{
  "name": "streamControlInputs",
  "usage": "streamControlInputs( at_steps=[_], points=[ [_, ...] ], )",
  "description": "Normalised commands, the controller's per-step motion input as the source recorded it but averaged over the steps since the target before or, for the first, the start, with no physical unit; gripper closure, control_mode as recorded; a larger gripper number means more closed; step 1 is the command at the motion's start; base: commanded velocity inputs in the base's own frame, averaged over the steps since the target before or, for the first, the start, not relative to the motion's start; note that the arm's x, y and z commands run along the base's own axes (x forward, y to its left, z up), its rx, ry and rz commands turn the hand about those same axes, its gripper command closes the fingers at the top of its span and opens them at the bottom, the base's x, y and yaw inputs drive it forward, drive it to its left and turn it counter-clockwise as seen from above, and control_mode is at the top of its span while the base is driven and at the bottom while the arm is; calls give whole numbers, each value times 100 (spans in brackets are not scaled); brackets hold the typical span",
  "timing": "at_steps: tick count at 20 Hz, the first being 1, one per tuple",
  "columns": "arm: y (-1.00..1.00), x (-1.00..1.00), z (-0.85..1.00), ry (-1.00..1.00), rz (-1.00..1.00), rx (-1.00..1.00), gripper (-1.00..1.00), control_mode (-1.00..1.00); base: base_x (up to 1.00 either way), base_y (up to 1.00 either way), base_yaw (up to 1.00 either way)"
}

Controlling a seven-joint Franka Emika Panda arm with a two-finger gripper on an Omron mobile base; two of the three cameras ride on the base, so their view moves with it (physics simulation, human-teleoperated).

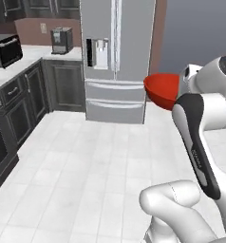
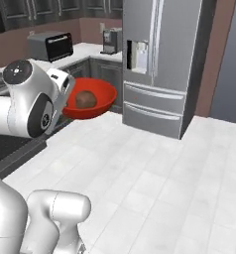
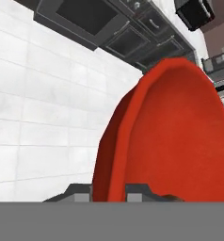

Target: Pick the potato from the sink and place it in the bowl. Then pick the bowl and place it in the microwave. Then close the microwave door and press the start button.

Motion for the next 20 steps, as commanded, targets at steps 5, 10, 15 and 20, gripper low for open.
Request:
streamControlInputs(
  at_steps=[5, 10, 15, 20],
  points=[
    [0, 0, 0, 0, 0, 0, 100, 100, 68, 0, 81],
    [0, 0, 0, 0, 0, 0, 100, 100, 67, 0, 84],
    [0, 0, 0, 0, 0, 0, 100, 100, 83, -17, 77],
    [0, 0, 0, 0, 0, 0, 100, 100, 68, -82, 40]
  ],
)
